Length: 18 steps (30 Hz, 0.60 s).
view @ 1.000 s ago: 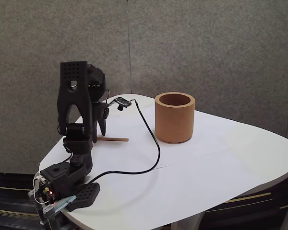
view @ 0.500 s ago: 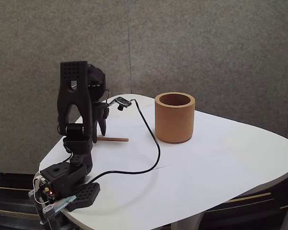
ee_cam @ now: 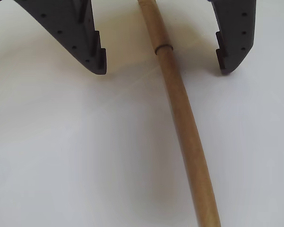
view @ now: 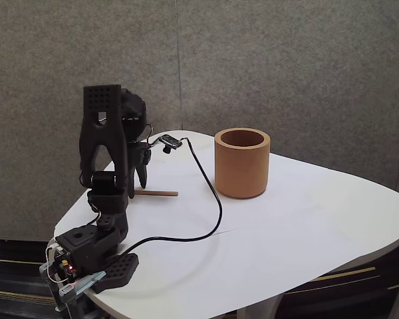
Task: Grab the pen and put it in the pen holder.
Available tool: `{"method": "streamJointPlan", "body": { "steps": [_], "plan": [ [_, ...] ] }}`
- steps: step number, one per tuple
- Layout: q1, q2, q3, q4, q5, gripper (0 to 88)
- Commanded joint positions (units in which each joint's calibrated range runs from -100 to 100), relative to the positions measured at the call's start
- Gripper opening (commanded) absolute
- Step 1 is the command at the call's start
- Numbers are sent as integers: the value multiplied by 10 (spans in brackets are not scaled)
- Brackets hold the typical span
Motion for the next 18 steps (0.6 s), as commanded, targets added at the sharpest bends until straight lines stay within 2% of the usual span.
{"method": "streamJointPlan", "body": {
  "steps": [1, 6, 11, 18],
  "plan": [
    [-2, -2, -4, -6, -2, 333],
    [-1, -2, -2, -6, -2, 325],
    [-1, -2, -2, -8, -2, 242],
    [-1, -3, -2, -54, -2, 237]
  ]
}}
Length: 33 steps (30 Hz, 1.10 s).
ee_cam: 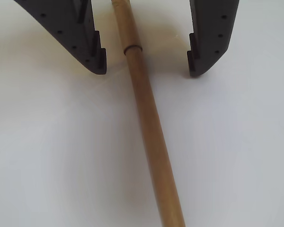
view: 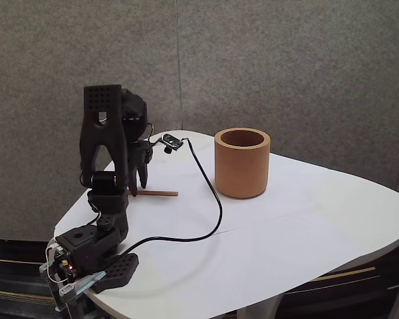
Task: Grab the pen and put it in the pen holder.
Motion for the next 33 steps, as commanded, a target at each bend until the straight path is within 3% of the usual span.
{"method": "streamJointPlan", "body": {
  "steps": [1, 14, 21, 33],
  "plan": [
    [-4, -3, -2, -25, -2, 237],
    [-4, -3, -1, -25, -2, 224],
    [-6, -3, 0, -25, -2, 5],
    [-7, -3, -8, -25, -14, 8]
  ]
}}
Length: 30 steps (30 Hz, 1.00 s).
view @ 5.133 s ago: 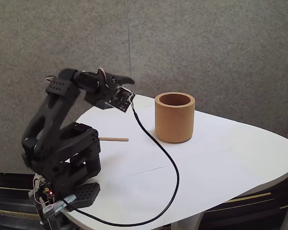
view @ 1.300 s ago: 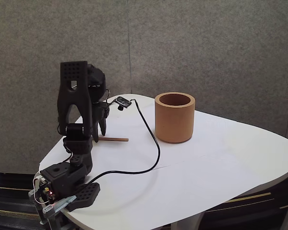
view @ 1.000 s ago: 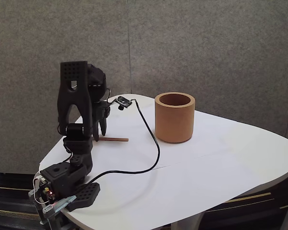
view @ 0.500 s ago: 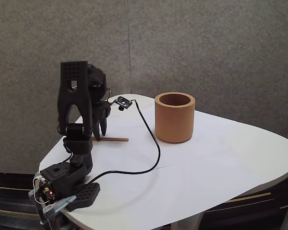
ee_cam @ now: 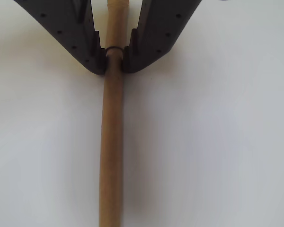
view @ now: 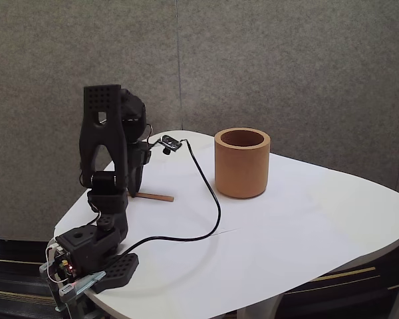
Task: Grab the pen and put it in the pen holder.
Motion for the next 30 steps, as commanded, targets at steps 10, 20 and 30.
{"method": "streamJointPlan", "body": {
  "steps": [10, 20, 30],
  "plan": [
    [31, -8, -96, 3, -3, 8],
    [39, -11, -302, 6, 43, 8],
    [63, -11, -481, 3, 99, 8]
  ]
}}
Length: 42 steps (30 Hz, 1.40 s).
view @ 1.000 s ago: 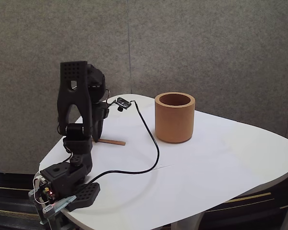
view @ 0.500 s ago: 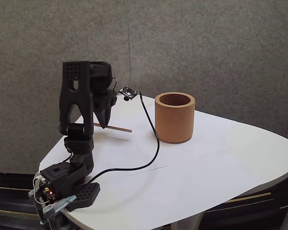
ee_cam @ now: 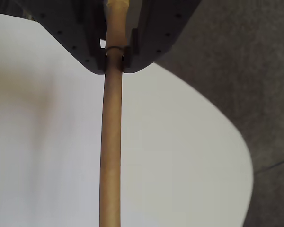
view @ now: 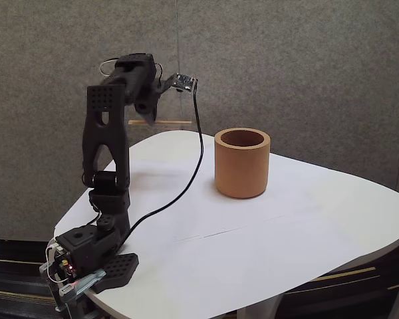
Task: Grab the pen and put it in the pen holder.
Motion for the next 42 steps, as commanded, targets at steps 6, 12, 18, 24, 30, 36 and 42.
{"method": "streamJointPlan", "body": {
  "steps": [6, 12, 18, 24, 30, 36, 42],
  "plan": [
    [75, -13, -130, -61, 29, 8],
    [120, -27, -140, -92, -16, 7],
    [141, -41, -135, -96, -32, 7],
    [142, -41, -139, -92, 93, 7],
    [194, -72, -140, -95, 244, 7],
    [258, -122, -134, -92, 332, 7],
    [291, -166, -110, -93, 432, 7]
  ]
}}
